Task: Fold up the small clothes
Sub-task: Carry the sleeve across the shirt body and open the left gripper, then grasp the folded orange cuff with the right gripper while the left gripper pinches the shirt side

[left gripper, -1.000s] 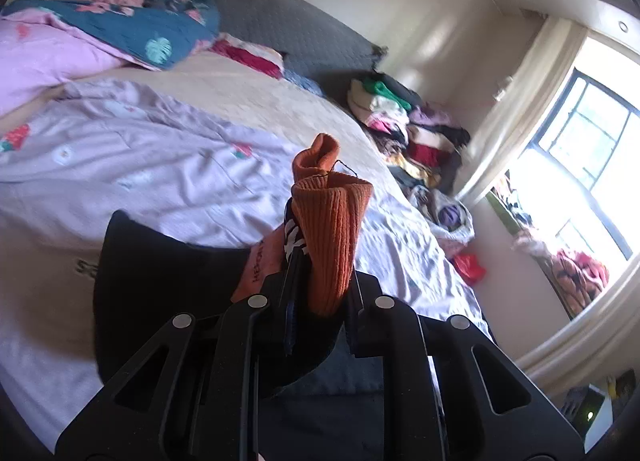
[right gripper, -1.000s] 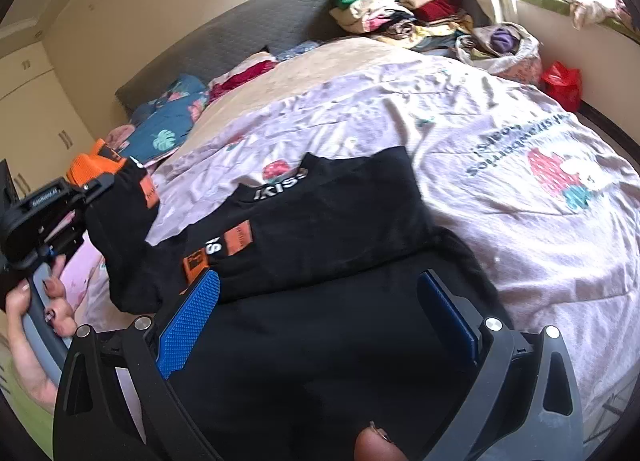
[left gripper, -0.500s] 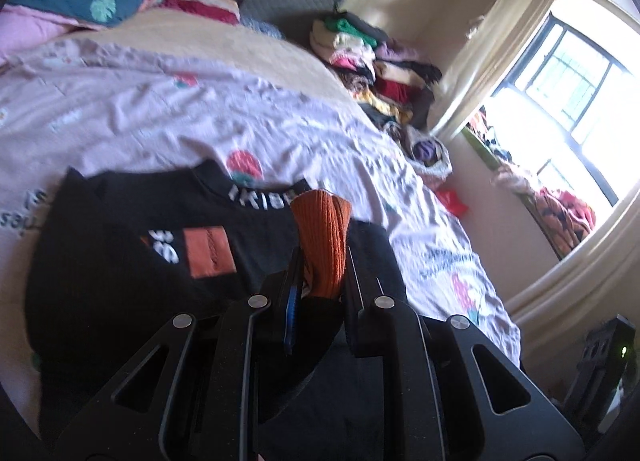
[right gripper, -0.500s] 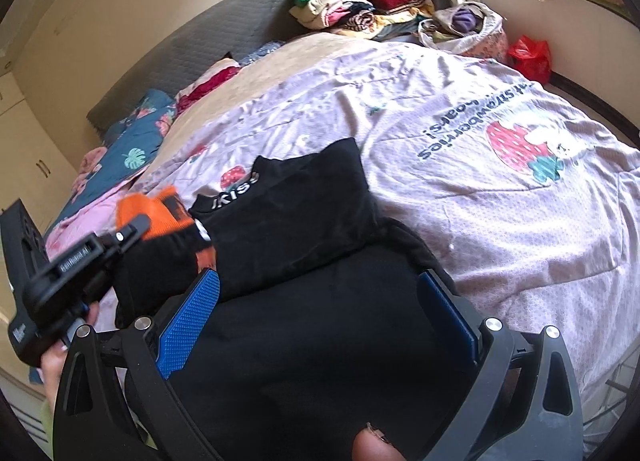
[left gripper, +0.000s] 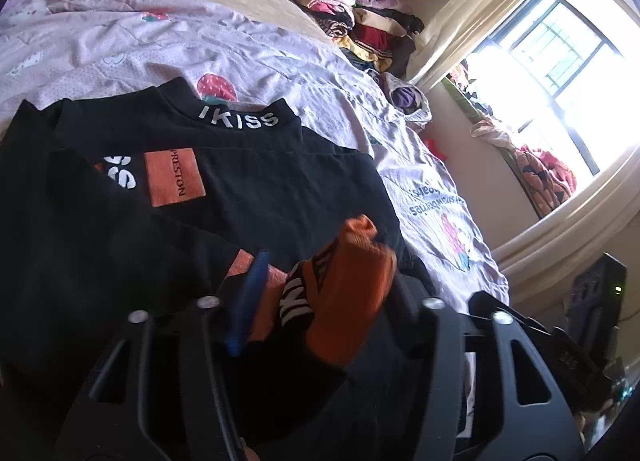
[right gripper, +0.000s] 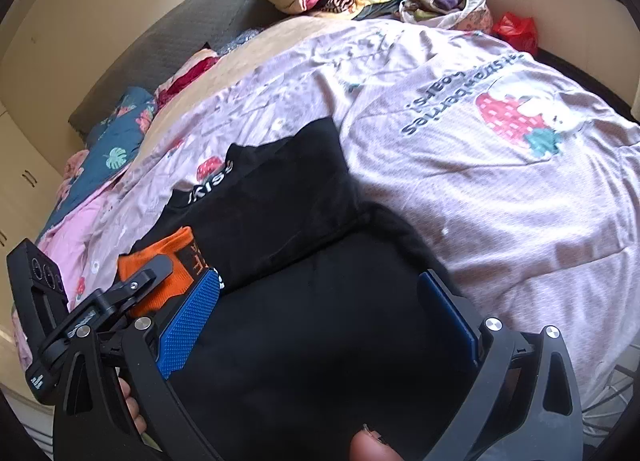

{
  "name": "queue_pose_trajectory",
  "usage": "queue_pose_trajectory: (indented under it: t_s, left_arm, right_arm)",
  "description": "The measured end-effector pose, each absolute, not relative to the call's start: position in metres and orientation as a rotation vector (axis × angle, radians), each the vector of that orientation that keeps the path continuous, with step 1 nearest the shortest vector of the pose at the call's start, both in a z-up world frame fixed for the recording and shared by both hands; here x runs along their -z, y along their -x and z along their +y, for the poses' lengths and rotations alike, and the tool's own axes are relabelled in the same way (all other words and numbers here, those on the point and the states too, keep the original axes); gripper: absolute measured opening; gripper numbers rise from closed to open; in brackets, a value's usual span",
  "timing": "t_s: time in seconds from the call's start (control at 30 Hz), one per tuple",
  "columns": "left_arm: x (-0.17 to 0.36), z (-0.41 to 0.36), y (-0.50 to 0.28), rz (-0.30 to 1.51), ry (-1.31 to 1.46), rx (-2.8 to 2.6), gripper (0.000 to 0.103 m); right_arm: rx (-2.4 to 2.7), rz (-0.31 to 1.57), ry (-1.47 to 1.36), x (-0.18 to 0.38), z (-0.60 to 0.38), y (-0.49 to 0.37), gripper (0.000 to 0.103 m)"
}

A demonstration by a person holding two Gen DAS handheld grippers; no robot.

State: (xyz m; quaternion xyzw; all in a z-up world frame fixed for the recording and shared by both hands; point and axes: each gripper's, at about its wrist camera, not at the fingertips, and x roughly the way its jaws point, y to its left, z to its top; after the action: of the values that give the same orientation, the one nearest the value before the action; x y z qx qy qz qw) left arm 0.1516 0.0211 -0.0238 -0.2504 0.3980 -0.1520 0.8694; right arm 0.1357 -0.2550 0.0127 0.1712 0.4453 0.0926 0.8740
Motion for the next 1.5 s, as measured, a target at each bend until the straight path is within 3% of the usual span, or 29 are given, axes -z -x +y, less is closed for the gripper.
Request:
queue_pose_trajectory:
  t_s: [0.2, 0.4, 0.47, 0.6, 0.63, 0.7, 0.73, 0.77, 0.97, 1.3, 1.5]
  left_arm:
    - [0.01, 0.04, -0.144, 0.798, 0.541, 0.328, 0.072]
    - [-0.001, 0.072, -0.137, 0.776, 0.499, 0.187, 0.079]
    - [0.0, 0.087, -0.136, 0.775, 0.499, 0.13, 0.079]
    - [0.003, 0.127, -0.128, 0.764, 0.532, 0.02, 0.08]
    - [0.004, 0.136, -0.126, 0.759, 0.542, -0.003, 0.08]
    - [0.004, 0.154, -0.121, 0.748, 0.566, -0.044, 0.081]
    - [0.004, 0.162, -0.119, 0.744, 0.577, -0.062, 0.081]
    - [0.005, 0.17, -0.118, 0.739, 0.585, -0.082, 0.081]
    - [0.015, 0.205, -0.107, 0.733, 0.64, -0.17, 0.081]
    - [0.026, 0.206, -0.108, 0.759, 0.67, -0.164, 0.081]
    - [0.041, 0.194, -0.12, 0.813, 0.672, -0.124, 0.081]
  right_arm:
    - [-0.247, 0.975, -0.362, -0.001, -0.237, -0.14, 0.098]
    - [-0.333, 1.022, -0.348, 0.013, -0.215, -0.141, 0.097]
    - [-0.368, 1.044, -0.334, 0.019, -0.206, -0.143, 0.078]
    - [-0.396, 1.063, -0.279, 0.029, -0.187, -0.145, 0.066]
    - [-0.399, 1.059, -0.26, 0.031, -0.182, -0.145, 0.053]
    - [-0.388, 1.054, -0.233, 0.033, -0.179, -0.146, 0.044]
    - [-0.395, 1.039, -0.221, 0.032, -0.177, -0.146, 0.034]
    - [-0.429, 1.026, -0.227, 0.031, -0.176, -0.145, 0.012]
    - [-0.528, 0.905, -0.123, -0.001, -0.162, -0.144, 0.01]
    - [-0.602, 0.64, 0.043, -0.107, -0.157, -0.166, 0.01]
    - [-0.53, 0.664, 0.078, -0.092, -0.171, -0.195, 0.01]
